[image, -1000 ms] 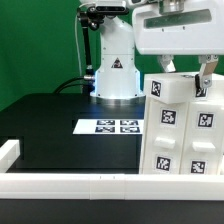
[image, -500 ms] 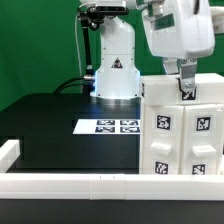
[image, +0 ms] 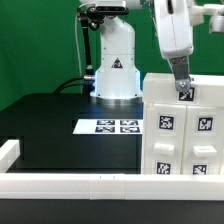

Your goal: Assemble cabinet

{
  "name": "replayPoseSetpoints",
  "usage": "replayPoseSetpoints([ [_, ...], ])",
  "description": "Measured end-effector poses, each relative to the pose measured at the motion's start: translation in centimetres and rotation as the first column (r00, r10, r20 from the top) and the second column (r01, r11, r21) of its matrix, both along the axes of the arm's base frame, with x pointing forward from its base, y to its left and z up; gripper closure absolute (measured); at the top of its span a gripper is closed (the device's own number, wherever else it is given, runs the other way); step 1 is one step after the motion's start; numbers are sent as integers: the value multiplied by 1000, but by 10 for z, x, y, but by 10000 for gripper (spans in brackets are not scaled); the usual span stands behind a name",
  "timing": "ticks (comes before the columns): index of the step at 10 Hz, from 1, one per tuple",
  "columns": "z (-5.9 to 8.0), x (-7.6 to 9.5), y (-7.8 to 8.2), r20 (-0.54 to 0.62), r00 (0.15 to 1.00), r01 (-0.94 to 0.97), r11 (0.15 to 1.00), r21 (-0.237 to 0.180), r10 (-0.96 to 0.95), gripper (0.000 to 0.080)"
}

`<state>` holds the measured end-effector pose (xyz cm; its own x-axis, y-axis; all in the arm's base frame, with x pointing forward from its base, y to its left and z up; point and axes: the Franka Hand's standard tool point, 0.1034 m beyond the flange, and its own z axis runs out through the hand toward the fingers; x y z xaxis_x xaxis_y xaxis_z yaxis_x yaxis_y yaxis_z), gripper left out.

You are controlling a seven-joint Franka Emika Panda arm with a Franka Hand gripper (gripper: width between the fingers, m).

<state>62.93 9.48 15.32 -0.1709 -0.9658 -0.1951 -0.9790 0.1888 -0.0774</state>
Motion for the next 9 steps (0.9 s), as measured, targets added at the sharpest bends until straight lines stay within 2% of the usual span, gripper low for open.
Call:
replayPoseSetpoints([
  [1, -1, 0, 1, -1, 1000, -4, 1000, 0, 4, 177],
  [3, 0, -1, 4, 1, 1000, -24, 1000, -2, 24, 158],
  [4, 6, -5, 9, 9, 999, -48, 999, -2, 48, 151],
  [6, 31, -6, 11, 45, 996, -75, 997, 12, 74, 151],
  [7, 39, -6, 12, 47, 996, -75, 997, 21, 74, 151],
  [9, 35, -7, 12, 44, 996, -84, 996, 19, 83, 151],
])
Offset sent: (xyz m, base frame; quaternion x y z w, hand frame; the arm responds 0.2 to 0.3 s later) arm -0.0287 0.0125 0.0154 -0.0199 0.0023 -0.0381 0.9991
